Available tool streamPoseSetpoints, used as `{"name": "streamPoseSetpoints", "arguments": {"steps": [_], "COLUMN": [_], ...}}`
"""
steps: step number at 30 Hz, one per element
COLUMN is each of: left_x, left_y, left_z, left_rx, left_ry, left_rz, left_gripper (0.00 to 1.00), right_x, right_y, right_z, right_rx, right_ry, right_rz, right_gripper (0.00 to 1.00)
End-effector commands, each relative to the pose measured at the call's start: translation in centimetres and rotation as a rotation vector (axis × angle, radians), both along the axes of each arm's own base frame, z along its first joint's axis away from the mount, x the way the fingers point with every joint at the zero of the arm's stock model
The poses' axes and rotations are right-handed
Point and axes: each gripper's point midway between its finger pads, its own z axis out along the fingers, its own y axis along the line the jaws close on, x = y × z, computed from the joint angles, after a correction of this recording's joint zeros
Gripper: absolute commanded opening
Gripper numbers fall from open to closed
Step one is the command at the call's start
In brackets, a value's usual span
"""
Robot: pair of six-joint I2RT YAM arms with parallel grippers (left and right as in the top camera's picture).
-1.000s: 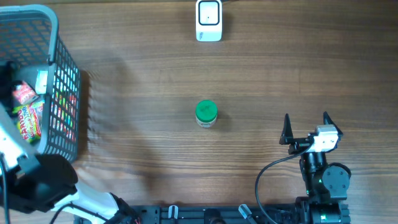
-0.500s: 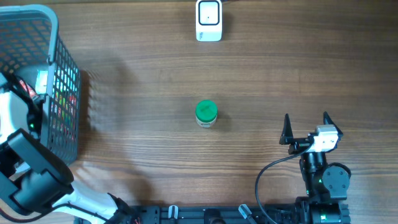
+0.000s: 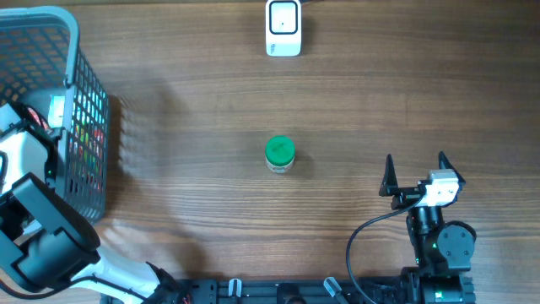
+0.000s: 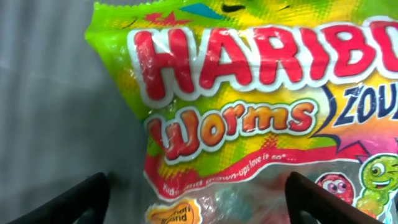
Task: Scan the item barcode
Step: 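Grasp the HARIBO gummy bag in the basket with the left gripper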
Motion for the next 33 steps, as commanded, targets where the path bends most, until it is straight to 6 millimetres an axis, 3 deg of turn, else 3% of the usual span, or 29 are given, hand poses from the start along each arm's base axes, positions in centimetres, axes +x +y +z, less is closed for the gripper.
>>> {"name": "streamPoseSetpoints", "arguments": {"steps": [1, 2, 6, 9, 12, 19, 22, 26, 33], "left_x": [-1.2, -1.2, -1.8, -2.0, -1.5, -1.2, -0.7, 0.2, -1.2], "left_y": [0.2, 0.1, -0.5, -0.7, -1.3, -3.7, -4.6, -5.7, -6.7], "left_z": [-1.5, -2.2, -4.7, -5.7, -6.7, -10.3, -10.6, -10.4, -8.4], "left_rx": [0.043, 0.051, 0.073, 0.087, 0.06, -0.068, -0.111, -0.173, -0.204], "left_ry": [0.02, 0.007, -0.033, -0.059, -0.086, -0.061, -0.075, -0.118, -0.084], "left_rz": [0.019, 0.019, 0.018, 0.017, 0.003, -0.056, -0.132, -0.184, -0.177], "left_gripper": [0.94, 0.99, 1.0, 0.89, 0.85, 0.94, 1.0, 1.0, 1.0], "right_x": [0.0, 0.0, 0.0, 0.0, 0.0, 0.0, 0.0, 0.0, 0.0], "right_y": [0.3, 0.3, 0.3, 0.3, 0.3, 0.3, 0.3, 0.3, 0.3], "right_z": [0.0, 0.0, 0.0, 0.0, 0.0, 0.0, 0.0, 0.0, 0.0], "right_rx": [-0.014, -0.014, -0.014, -0.014, -0.014, -0.014, -0.014, -0.014, -0.013], "right_ry": [-0.002, -0.002, -0.002, -0.002, -0.002, -0.002, -0.002, -0.002, -0.002], "right_rz": [0.016, 0.016, 0.016, 0.016, 0.016, 0.016, 0.016, 0.016, 0.016], "right_gripper": [1.0, 1.0, 1.0, 1.0, 1.0, 1.0, 1.0, 1.0, 1.0]}}
